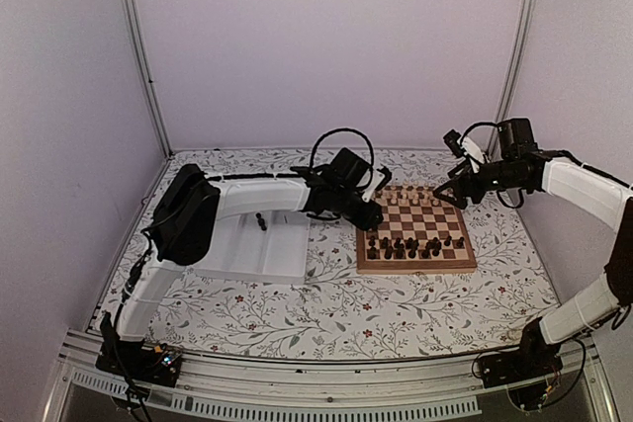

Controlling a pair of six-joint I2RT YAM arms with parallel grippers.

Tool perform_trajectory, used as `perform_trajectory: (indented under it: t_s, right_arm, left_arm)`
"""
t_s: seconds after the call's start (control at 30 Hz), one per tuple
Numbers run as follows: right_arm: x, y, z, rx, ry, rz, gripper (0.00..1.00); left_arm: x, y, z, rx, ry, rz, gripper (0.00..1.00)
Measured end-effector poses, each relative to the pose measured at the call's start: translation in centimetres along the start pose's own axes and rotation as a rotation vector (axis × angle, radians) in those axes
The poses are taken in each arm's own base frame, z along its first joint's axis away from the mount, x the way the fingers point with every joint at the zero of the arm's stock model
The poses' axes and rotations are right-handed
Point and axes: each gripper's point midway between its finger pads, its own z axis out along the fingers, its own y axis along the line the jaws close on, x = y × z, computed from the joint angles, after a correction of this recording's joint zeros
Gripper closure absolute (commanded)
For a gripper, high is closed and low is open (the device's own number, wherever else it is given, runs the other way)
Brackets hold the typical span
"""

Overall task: Set up the chess pieces on the board
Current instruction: Place the chess piece on the chessboard, then pick up the chess piece from the chessboard.

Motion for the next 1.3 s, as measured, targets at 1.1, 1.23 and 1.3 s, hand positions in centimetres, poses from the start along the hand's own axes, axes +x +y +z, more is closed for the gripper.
perform_trajectory:
  t_s: [1.1,1.23,1.3]
  right_arm:
    - [3.1,6.9,18.0,-0.315,0.316,-0.134,0.66]
    - [3.7,7.0,18.3,-0.321,0.337,-0.125,0.89]
    - [3.8,7.0,18.3,-0.324,0.344,-0.119,0.95]
  left_arm:
    - [-2.6,11.0,-20.1,-0.288,-0.196,-0.069,0.62]
    - [-2.5,10.9,-20.0,-0.278,-0.193,-0.067,0.62]
    - [-2.5,10.8,-20.0,-0.274,-0.190,-0.067,0.63]
